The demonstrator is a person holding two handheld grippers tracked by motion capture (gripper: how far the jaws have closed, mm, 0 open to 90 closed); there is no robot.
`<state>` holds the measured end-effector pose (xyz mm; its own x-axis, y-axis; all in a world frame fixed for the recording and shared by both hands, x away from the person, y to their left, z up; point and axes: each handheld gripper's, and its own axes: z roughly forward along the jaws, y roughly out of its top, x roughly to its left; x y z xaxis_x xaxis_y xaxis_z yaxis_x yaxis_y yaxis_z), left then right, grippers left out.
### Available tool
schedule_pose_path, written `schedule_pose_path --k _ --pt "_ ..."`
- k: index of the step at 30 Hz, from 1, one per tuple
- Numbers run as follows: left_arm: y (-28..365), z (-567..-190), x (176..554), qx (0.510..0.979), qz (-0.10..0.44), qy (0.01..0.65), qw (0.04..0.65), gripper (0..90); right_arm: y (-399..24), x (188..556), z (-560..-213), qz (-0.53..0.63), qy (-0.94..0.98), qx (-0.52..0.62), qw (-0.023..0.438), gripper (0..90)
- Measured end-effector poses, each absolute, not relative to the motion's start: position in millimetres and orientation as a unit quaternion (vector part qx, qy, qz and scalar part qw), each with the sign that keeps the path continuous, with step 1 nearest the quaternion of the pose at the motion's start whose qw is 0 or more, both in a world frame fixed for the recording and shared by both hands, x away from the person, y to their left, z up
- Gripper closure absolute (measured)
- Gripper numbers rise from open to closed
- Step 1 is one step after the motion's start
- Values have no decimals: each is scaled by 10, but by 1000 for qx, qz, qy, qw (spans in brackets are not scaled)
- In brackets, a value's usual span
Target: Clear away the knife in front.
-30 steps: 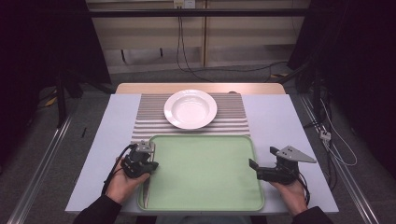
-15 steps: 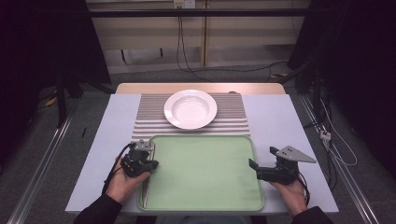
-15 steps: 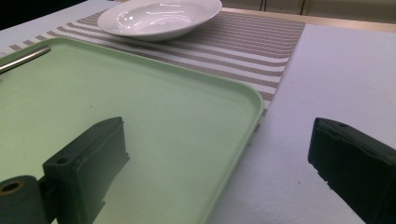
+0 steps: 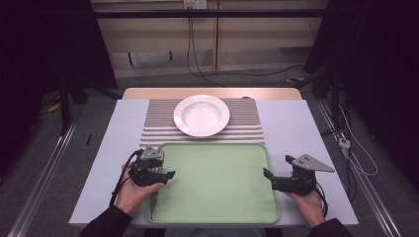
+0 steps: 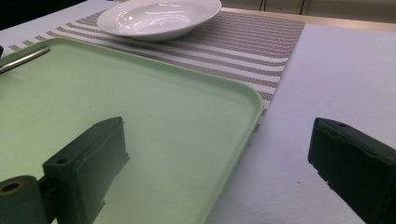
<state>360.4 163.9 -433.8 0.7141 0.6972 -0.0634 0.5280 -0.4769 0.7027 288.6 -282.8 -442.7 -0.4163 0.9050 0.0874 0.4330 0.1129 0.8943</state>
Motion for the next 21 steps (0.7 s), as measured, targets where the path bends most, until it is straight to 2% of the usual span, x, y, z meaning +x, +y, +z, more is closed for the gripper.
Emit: schedule_pose_path --k 2,4,6,10,12,15,21 --pt "1645 -4319 3605 845 112 364 375 163 -2828 2886 -4427 465 701 477 254 44" --pt "1667 -4289 3604 841 95 359 394 129 -2832 2886 -4427 465 701 478 253 44" --pt "1666 -4255 3588 839 90 358 400 44 -2834 2887 -4428 465 701 479 253 44" --pt "1648 -4185 3548 831 94 356 417 64 -2834 2890 -4429 467 700 478 252 44" --pt "1633 -4157 3532 831 119 350 415 66 -2834 2891 -4430 467 700 478 253 44" --pt "1642 -4135 3535 827 125 348 424 65 -2836 2890 -4431 466 699 480 252 44" --pt "1728 -4084 3527 807 169 354 440 74 -2844 2887 -4432 466 698 481 252 44"
